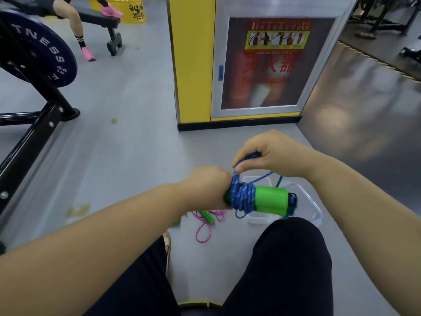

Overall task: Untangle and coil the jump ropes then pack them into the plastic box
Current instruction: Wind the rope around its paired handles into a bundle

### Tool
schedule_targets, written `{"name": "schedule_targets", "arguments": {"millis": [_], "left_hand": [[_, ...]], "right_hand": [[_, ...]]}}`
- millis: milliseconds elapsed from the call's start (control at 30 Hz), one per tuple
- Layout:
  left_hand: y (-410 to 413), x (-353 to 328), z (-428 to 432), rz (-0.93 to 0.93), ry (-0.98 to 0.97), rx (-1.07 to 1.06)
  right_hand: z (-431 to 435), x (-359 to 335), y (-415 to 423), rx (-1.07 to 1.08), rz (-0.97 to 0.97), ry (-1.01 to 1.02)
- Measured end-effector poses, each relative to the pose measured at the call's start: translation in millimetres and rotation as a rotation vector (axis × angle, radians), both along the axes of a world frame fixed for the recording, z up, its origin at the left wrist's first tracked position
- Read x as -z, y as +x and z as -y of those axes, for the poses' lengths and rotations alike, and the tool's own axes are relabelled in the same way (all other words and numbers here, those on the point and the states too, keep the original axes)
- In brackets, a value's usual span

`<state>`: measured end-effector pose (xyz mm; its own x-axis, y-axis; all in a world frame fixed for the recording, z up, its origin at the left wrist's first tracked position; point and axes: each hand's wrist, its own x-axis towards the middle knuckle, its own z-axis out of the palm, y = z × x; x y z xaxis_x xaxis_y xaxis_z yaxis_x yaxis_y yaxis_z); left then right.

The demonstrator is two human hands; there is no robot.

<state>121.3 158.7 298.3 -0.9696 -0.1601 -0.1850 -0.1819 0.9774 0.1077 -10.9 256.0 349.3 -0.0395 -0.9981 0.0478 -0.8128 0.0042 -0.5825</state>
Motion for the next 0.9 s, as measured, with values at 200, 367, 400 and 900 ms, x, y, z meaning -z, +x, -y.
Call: {"name": "schedule_targets", "arguments": {"millis": [200,367,400,900], "left_hand": [[15,-16,1,-0.267,0.709,-0.142],[18,1,10,-0.249,1.006,-0.432],[18,3,12,-0.246,1.049,-0.485],[24,18,8,-0.086,1.402,-0.52]], "right_hand": [[-37,103,-33,0.373,0.576,0.026],[-29,97,18,0.45,0.984,0.144],[-32,94,28,0.322,1.043,0.119],[-12,109,55,0.75,1.421,-0.238]]}}
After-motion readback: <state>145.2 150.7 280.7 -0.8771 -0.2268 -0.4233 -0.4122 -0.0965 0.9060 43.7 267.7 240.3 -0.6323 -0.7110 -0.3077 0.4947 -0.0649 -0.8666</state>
